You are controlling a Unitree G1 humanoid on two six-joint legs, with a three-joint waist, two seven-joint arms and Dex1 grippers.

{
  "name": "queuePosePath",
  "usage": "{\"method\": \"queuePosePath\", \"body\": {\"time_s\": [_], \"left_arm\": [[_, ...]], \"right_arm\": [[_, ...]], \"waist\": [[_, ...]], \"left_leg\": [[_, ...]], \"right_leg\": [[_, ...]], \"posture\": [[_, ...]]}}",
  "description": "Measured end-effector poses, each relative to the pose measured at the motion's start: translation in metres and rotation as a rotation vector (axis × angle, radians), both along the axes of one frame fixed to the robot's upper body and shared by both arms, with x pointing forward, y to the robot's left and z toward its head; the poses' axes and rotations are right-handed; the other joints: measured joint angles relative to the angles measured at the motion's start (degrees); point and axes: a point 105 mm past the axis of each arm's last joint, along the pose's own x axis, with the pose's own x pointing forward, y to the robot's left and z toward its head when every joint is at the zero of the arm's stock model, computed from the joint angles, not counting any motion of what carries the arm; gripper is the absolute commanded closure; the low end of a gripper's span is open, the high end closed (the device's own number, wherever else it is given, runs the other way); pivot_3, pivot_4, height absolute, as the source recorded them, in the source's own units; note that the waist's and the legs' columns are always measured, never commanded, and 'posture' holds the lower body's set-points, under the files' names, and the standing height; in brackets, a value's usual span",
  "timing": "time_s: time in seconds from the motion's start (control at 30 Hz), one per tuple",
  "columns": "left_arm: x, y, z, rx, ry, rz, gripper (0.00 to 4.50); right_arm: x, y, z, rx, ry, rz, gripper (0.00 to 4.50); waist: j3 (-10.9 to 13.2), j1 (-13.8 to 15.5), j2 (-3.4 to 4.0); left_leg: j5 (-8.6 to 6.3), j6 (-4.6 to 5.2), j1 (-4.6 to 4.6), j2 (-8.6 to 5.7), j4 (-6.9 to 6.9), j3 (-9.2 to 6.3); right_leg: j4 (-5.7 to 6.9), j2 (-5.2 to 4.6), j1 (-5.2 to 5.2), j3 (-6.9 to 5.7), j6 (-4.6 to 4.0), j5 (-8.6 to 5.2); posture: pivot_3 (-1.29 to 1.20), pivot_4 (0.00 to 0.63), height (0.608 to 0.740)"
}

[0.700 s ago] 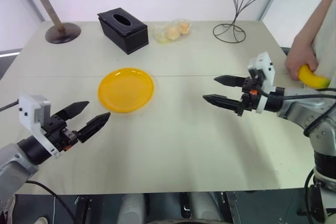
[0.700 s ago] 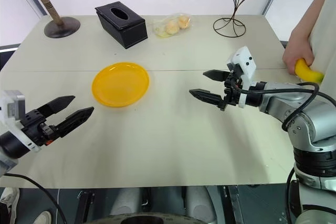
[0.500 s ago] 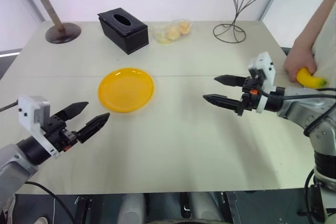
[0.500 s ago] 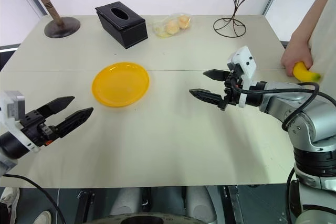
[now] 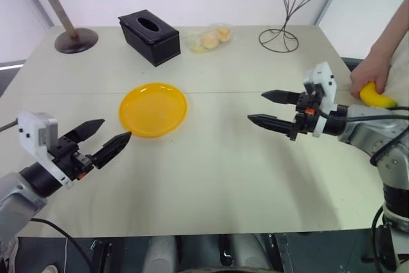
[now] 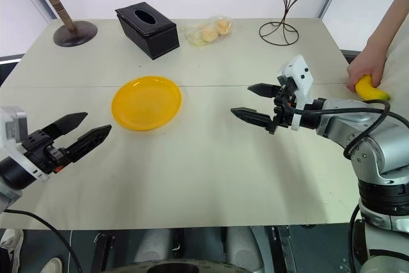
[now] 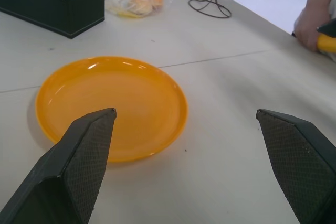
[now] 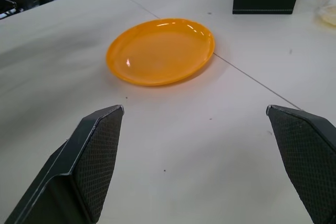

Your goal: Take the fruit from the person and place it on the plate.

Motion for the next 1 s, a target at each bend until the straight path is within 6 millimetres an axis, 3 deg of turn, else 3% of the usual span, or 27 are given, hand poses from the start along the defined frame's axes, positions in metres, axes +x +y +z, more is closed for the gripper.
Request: {"method": "queuePosePath", "body": {"time_s": [1.0], "left_arm": [[0.014,0.006,0.012,-0.012,-0.063,0.041,0.00]], "right_arm": [[0.001,-0.002,0.000,-0.010,-0.007,-0.004,0.05]], "waist": [[0.00,0.02,0.00]], "left_leg": [[0.00,0.00,0.02,0.00,0.02,0.00]], "right_leg": [[0.04,0.00,0.02,0.00,0.02,0.01]], "posture": [[0.00,0.150,0.740]]}}
